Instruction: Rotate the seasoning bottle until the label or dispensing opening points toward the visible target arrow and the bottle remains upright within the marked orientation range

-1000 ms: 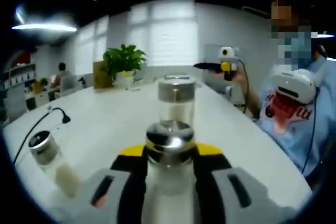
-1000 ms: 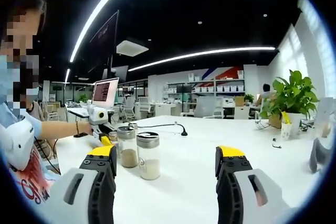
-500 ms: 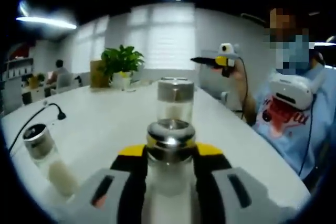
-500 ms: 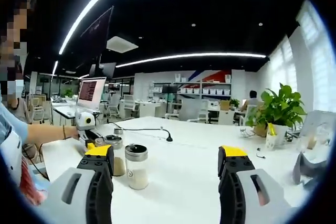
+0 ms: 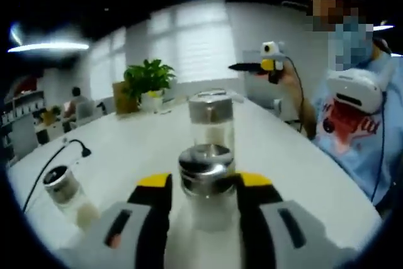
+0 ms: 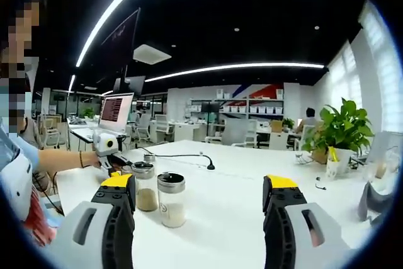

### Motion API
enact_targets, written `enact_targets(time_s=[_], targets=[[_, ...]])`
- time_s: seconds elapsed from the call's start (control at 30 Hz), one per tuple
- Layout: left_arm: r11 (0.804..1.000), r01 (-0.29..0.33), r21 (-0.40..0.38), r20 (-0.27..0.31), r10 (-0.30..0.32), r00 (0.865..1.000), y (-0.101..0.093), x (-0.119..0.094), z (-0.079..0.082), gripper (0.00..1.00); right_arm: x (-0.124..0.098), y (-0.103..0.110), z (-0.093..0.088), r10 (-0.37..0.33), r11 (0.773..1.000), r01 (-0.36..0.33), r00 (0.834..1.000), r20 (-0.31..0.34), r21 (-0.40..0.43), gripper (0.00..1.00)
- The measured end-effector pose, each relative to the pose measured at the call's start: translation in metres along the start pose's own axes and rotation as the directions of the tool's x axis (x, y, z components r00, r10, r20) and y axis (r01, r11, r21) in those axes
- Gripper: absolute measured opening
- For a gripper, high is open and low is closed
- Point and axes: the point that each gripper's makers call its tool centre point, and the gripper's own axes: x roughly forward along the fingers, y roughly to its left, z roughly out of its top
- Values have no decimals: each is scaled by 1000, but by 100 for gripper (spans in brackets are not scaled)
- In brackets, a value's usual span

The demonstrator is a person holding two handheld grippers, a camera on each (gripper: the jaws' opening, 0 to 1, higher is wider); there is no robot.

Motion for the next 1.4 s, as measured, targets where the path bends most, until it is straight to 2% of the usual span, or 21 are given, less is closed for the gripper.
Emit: enact_targets(time_s=[0.03,0.1,0.17,0.23,0.27,0.3,0.37,0.43,0.47,0.5,0.53,0.57,0.73,0.77,0.83,0.97,1.03,1.07,1.1,1.17,1.4], targets=[[998,-60,-12,-8,60,998,3,-3,-2,66,0,0,-2,1,1000,-1,1000,-10,-3,86],[987,-150,-48,-36,148,988,5,-6,-6,72,1,0,-5,4,1000,-4,1000,-22,3,86],[970,-222,-98,-13,222,975,7,-9,-3,67,1,0,-7,7,1000,-6,1000,-28,11,86],[954,-291,-67,61,295,953,0,-14,6,56,0,-1,-7,5,1000,-5,1000,-26,17,86],[944,-323,-60,22,325,945,-4,-16,2,56,0,-2,-7,1,1000,-1,1000,-24,18,86],[926,-372,-73,18,374,927,-7,-16,3,61,0,-3,-7,-6,1000,6,1000,-22,19,86],[902,-415,-119,8,419,908,-11,-16,4,68,-1,-6,-7,-15,1000,16,1000,-20,19,85],[860,-472,-192,17,484,875,-10,-17,6,66,-1,-8,-9,-11,999,11,1000,-23,31,85],[833,-505,-226,33,525,850,-7,-21,7,61,-1,-8,-10,-10,999,11,1000,-24,36,85],[813,-523,-257,56,553,832,-6,-23,9,53,-1,-8,-10,-10,999,11,1000,-25,38,85],[823,-512,-244,49,538,841,-9,-22,8,50,-1,-9,-11,-12,999,13,1000,-26,39,85],[818,-523,-240,50,549,835,-9,-22,7,50,-2,-10,-11,-15,999,16,1000,-25,39,85],[758,-608,-237,25,630,776,0,-23,4,56,-3,-15,-12,-28,998,29,999,-27,49,85],[751,-615,-241,15,637,771,2,-22,2,55,-4,-15,-12,-31,998,33,999,-26,50,85],[743,-618,-257,-8,638,770,3,-16,-3,54,-4,-17,-12,-36,998,37,999,-25,52,85],[744,-611,-271,-49,623,781,3,-5,-13,55,-4,-15,-11,-27,999,28,999,-28,29,84],[737,-615,-281,-61,626,778,4,-4,-16,52,-4,-14,-10,-25,999,25,999,-26,24,84],[747,-601,-283,-63,611,789,3,-2,-16,39,-4,-13,-10,-26,999,27,999,-24,23,84],[754,-615,-231,-74,617,784,5,-5,-17,36,-4,-14,-11,-36,999,36,999,-29,11,84],[754,-600,-268,-72,605,793,2,-2,-19,35,-4,-17,-14,-51,999,50,997,-51,-14,84],[773,-597,-213,-78,596,799,1,-4,-23,34,-6,-23,-15,-69,998,69,996,-52,6,84]])
